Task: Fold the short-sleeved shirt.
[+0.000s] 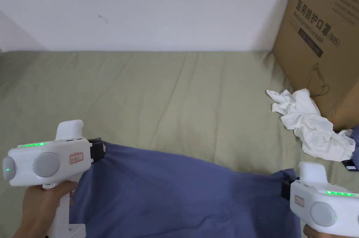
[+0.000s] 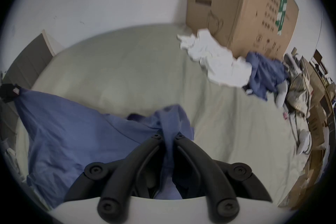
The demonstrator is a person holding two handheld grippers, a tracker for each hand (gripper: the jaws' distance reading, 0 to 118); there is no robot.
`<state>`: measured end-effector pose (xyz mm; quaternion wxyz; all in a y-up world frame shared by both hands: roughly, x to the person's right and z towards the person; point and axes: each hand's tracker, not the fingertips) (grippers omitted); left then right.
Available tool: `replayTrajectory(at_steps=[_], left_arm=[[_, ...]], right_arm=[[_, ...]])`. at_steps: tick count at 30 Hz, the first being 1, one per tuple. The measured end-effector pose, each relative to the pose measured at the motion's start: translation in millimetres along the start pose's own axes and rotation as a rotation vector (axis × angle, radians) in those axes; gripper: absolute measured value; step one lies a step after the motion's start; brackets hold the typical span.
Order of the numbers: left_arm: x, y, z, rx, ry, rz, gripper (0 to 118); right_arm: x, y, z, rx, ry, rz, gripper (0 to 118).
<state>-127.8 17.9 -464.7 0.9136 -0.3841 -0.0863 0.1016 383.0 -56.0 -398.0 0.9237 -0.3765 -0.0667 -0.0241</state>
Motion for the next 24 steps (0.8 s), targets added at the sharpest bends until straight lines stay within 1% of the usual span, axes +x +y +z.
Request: replayTrajectory(at_steps=[5,8,11,18,24], left_arm=[[-12.9,7.0,39.9,0.071,0.005,0.044,7],[-11.0,20.4,73.7,0.141,0.017,0.030,7],[-7.4,39.7,109.2,0.230,0.026,0.026,7],[4.7,112.5,191.7,0.427,0.068,-0.035,7],[8.2,178.8,238.6,0.552,0.103,-0.072,7]], right_arm=[[0.9,34.3,77.7,0.176,0.060,0.002,7],[-1.5,63.0,118.4,0.283,0.098,-0.003,7],[-8.1,92.5,150.6,0.398,0.107,0.011,7],[-28.2,178.9,220.1,0.623,0.128,0.035,7],[-37.1,242.8,263.7,0.753,0.151,0.038,7]])
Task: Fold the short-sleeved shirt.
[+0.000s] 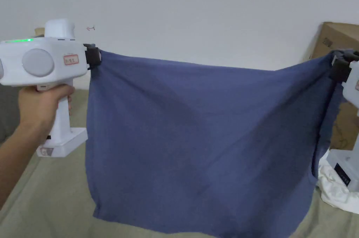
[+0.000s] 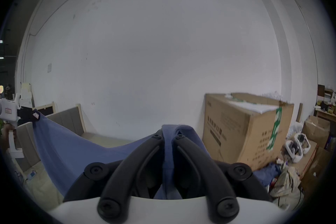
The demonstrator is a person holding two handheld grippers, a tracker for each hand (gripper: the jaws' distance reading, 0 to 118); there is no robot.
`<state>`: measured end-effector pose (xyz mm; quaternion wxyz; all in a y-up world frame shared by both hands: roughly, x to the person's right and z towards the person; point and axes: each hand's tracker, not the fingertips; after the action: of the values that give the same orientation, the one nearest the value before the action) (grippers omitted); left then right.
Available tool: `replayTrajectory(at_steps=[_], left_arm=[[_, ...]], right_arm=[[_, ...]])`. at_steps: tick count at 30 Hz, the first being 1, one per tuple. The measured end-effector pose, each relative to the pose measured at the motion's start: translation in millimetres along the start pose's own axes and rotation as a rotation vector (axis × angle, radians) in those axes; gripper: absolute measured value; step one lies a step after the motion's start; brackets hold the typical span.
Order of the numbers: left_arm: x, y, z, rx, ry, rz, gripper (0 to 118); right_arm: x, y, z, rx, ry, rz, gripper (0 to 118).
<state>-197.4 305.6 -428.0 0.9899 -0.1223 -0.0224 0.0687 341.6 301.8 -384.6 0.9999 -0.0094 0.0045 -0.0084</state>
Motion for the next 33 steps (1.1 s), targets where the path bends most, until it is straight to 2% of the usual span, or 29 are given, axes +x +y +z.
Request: replayTrajectory(at_steps=[5,8,15,16,22,26,31,32,33], left_arm=[[1.4,45.1,-7.4,0.056,0.009,-0.005,7],[4.4,62.4,-15.1,0.081,0.010,0.000,7],[5.6,59.6,-59.8,0.067,0.015,-0.005,7],[5.3,53.2,-67.6,0.056,0.019,-0.005,7],[-2.2,-6.7,-128.1,-0.044,0.022,-0.009,7],[0.0,-66.2,-142.0,-0.108,0.010,-0.002,7],[-1.5,-144.6,-140.7,-0.223,-0.007,0.024,7],[-1.8,-161.3,-138.1,-0.255,-0.004,0.026,7],[-3.0,-178.7,-133.1,-0.277,-0.006,0.034,7]], right_arm=[[-2.4,42.6,-13.3,0.070,0.010,0.023,7],[-2.2,56.2,-26.7,0.093,0.026,0.009,7],[5.4,43.2,-68.2,0.074,0.043,0.017,7],[22.1,32.8,-92.7,0.063,0.048,0.016,7],[46.9,-36.6,-145.7,-0.045,0.052,-0.007,7],[56.2,-97.5,-161.5,-0.140,0.047,-0.042,7],[67.2,-177.5,-163.4,-0.266,0.041,-0.078,7],[44.6,-184.2,-126.4,-0.295,0.043,-0.098,7],[43.2,-199.0,-119.0,-0.311,0.045,-0.116,7]])
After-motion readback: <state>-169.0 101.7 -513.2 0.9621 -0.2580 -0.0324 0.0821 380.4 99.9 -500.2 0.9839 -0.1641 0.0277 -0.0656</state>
